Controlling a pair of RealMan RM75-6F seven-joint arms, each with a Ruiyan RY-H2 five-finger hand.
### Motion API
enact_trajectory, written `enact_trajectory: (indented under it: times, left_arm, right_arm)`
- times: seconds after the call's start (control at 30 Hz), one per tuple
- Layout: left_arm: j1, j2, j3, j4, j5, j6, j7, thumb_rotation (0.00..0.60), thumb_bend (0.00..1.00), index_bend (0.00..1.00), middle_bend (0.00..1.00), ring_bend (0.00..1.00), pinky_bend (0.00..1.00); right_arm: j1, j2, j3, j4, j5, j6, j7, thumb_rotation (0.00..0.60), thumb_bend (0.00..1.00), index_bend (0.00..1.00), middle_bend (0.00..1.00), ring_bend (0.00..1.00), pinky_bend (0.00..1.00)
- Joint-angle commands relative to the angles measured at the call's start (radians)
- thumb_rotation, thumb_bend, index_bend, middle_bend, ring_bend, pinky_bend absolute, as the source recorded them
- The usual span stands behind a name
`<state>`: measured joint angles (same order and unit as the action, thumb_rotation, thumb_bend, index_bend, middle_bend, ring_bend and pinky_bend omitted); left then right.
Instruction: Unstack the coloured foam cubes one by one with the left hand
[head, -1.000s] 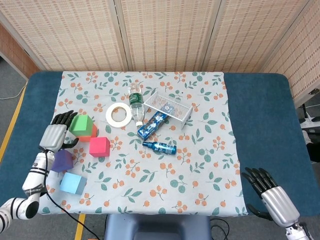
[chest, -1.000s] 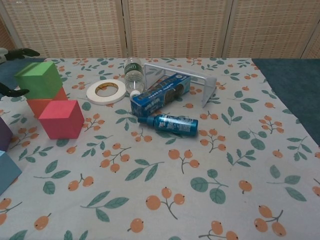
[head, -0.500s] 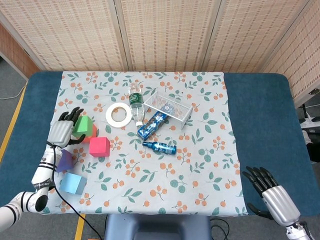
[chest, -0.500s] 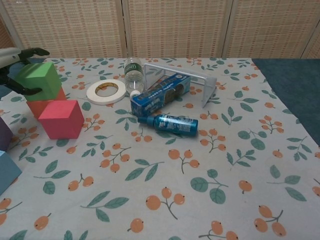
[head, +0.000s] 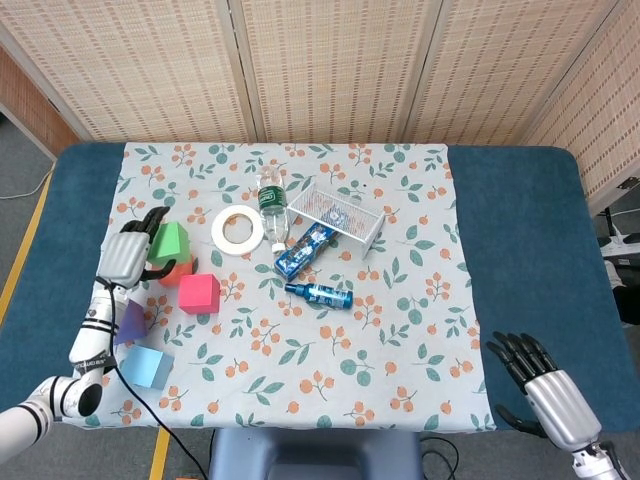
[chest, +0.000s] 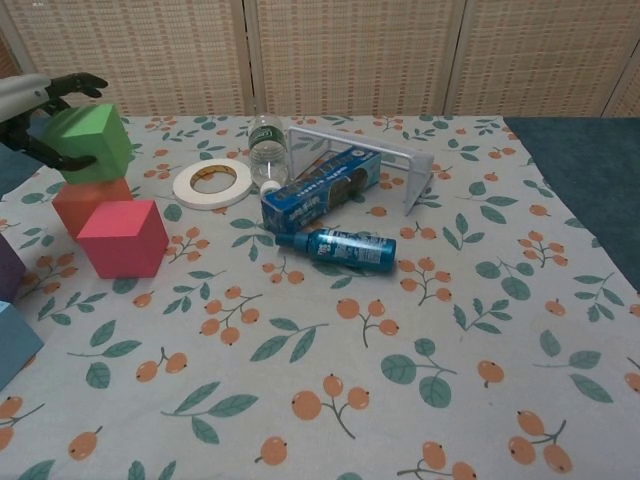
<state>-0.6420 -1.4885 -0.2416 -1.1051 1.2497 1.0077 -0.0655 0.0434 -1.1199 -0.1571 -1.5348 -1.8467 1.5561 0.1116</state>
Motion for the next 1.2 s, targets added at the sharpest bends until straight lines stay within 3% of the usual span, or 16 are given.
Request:
enact_trajectory:
  times: [0.03,0.17,0.37,0.6,0.93,1.2]
  left_arm:
    - [-0.037,-0.031,-0.017,0.042,0.006,-0.013,-0.006,0.600,0.34,0.00,0.08,0.40,0.23]
    - [-0.114,-0.106,-0.042,0.157,-0.007,-0.080,-0.017,0.600,0.33,0.00,0.09,0.40,0.23]
    - [-0.251,-0.274,-0.081,0.461,-0.066,-0.257,-0.066,0.600,0.33,0.00,0.11,0.40,0.24]
    - [-0.320,-0.406,-0.061,0.734,-0.048,-0.354,-0.152,0.600,0.33,0.00,0.10,0.36,0.21]
    - [-0.322,-0.433,-0.031,0.806,-0.004,-0.354,-0.282,0.600,0.32,0.00,0.02,0.05,0.11]
    - [-0.345,-0.442,-0.020,0.812,0.023,-0.328,-0.325,0.600,0.32,0.00,0.00,0.00,0.02]
  right_arm:
    - [0.001,0.001,0.003,-0.001,0.005,-0.001,0.002,0.600,0.17,0.00,0.00,0.00,0.00]
    - [0.001,0.003,0.009,-0.004,0.016,-0.001,0.009,0.600,0.17,0.00,0.00,0.00,0.00]
    - [0.005,0.004,0.016,-0.003,0.033,-0.012,0.015,0.600,0.17,0.00,0.00,0.00,0.00]
    - [0.011,0.005,0.022,0.002,0.055,-0.031,0.022,0.600,0.17,0.00,0.00,0.00,0.00]
    - [0.010,0.002,0.018,-0.001,0.049,-0.033,0.015,0.600,0.17,0.00,0.00,0.00,0.00]
    - [0.006,0.005,0.011,-0.003,0.031,-0.018,0.018,0.600,0.17,0.00,0.00,0.00,0.00]
